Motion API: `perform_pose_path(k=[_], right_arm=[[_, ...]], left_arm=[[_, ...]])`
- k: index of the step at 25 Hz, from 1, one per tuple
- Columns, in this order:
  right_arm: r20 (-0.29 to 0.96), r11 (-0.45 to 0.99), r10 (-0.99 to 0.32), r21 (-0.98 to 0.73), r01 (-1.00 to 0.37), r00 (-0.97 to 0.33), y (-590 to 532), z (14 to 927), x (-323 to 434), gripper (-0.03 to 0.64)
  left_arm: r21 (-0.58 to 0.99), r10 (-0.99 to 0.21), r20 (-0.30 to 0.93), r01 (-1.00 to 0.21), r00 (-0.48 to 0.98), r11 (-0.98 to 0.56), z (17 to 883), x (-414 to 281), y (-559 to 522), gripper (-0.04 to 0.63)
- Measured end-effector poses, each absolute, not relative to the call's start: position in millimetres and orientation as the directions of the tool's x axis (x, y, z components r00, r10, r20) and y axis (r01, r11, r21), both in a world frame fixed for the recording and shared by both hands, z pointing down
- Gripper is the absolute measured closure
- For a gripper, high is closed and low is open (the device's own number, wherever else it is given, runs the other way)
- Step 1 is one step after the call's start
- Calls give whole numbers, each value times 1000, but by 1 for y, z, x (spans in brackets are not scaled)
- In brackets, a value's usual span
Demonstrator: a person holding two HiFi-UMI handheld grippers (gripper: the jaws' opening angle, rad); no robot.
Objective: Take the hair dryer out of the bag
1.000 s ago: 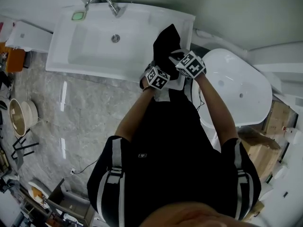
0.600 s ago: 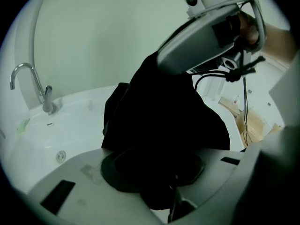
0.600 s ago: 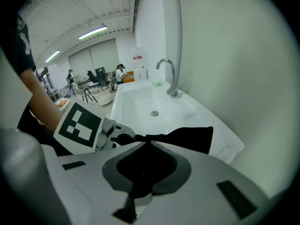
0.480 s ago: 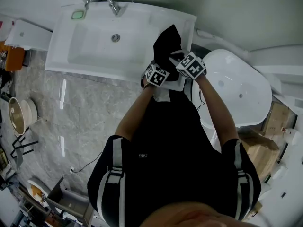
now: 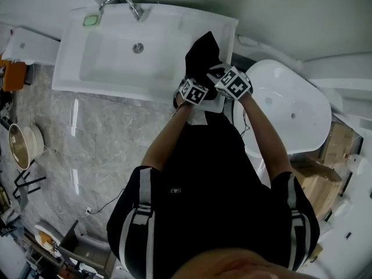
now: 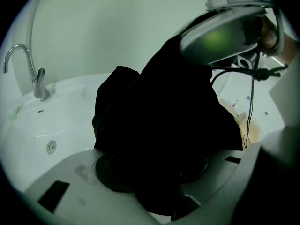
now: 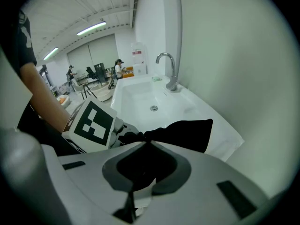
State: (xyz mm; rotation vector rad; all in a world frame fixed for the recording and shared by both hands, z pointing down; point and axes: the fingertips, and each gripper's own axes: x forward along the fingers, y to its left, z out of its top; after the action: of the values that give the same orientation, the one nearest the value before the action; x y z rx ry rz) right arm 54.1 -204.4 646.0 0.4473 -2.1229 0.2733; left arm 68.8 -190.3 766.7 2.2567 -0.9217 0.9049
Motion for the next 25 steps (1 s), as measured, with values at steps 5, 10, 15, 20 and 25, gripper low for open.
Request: perform_pose_path(k=[5, 10, 15, 20, 25], right_arm=[[852, 919, -183, -28, -393, -490, -194, 656, 68, 521], [818, 883, -201, -87, -461, -539, -183, 649, 92, 464], [833, 822, -200, -143, -551, -515, -159, 674, 120, 428], [828, 791, -214, -165, -589, -518, -143, 687, 136, 460], [775, 748, -275, -201, -633, -570, -145, 677, 156, 466]], left_arm=[[248, -384, 731, -744, 564, -621, 770, 71, -196, 416], [314, -375, 713, -748, 592, -585, 768, 70, -201, 417], [288, -328, 778, -768, 536, -572, 780, 67, -205, 379], [424, -303, 713, -733, 633, -532, 777, 68, -201, 399], [750, -250, 461, -524, 852, -404, 742, 71, -196, 405]])
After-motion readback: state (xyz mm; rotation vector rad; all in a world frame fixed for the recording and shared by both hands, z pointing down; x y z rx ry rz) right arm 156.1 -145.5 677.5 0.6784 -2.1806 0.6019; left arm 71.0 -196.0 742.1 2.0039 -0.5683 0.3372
